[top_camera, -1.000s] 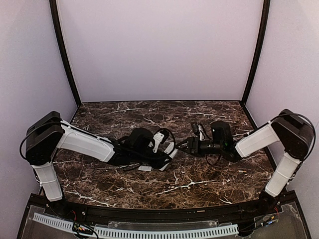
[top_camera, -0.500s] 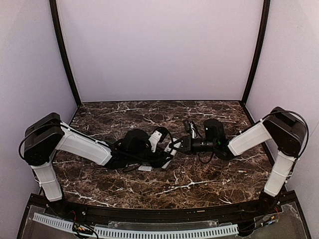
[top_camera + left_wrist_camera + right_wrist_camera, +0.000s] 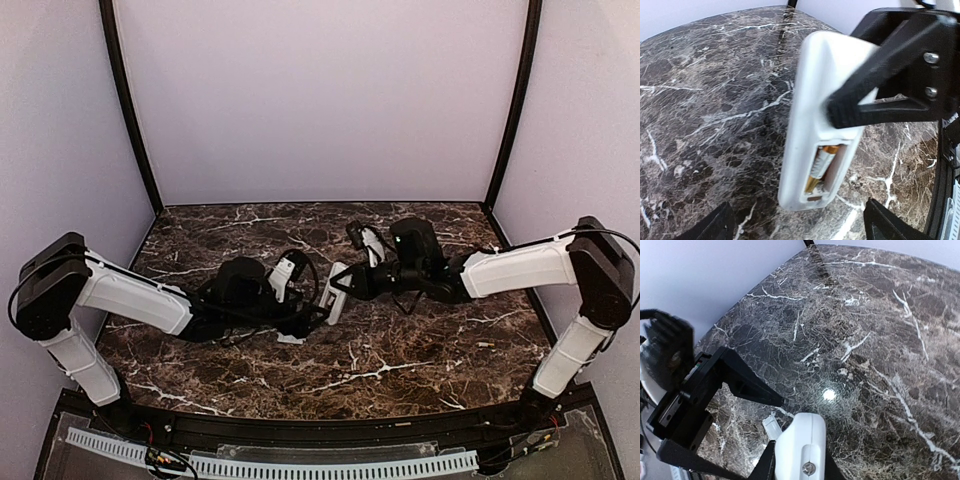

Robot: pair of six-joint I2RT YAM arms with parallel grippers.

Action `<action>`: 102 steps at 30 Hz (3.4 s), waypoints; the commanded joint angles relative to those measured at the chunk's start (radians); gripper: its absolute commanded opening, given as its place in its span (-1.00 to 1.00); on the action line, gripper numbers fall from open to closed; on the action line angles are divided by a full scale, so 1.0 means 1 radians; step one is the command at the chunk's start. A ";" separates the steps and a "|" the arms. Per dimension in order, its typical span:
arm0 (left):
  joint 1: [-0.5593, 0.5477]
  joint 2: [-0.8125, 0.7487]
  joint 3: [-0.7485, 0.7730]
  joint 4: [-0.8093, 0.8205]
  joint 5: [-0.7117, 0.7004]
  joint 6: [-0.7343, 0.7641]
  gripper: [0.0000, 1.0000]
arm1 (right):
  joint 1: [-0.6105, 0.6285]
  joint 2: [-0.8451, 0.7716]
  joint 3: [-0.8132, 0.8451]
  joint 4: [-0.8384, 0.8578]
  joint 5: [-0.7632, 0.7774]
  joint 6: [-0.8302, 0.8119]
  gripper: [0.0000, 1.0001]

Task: Load the batteries into the remote control
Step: Pass from the left arm to the right, then adjust the remote control without the battery cover, then pick up the battery from the center of the board.

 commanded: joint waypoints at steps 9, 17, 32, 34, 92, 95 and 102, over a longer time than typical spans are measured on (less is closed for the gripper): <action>0.045 0.047 -0.085 0.012 0.069 -0.005 0.26 | 0.241 0.093 0.155 -0.230 0.524 -0.434 -1.00; 0.045 0.075 -0.081 0.028 0.085 0.007 0.03 | 0.304 0.113 0.185 -0.238 0.703 -0.533 -1.00; 0.067 0.034 0.069 -0.311 0.013 0.079 -0.11 | 0.151 -0.093 0.049 -0.230 0.504 -0.356 -1.00; 0.069 0.031 0.087 -0.338 0.009 0.051 -0.08 | 0.096 -0.122 0.014 -0.211 0.425 -0.318 -1.00; 0.105 0.245 0.560 -0.839 0.222 0.850 -0.21 | -0.352 -0.203 -0.197 -0.090 -0.365 -0.023 -1.00; 0.124 0.275 0.595 -0.865 0.249 0.909 -0.26 | -0.353 -0.194 -0.200 -0.080 -0.377 -0.019 -1.00; 0.153 0.362 0.691 -0.962 0.352 0.965 -0.39 | -0.357 -0.167 -0.202 -0.066 -0.394 -0.012 -1.00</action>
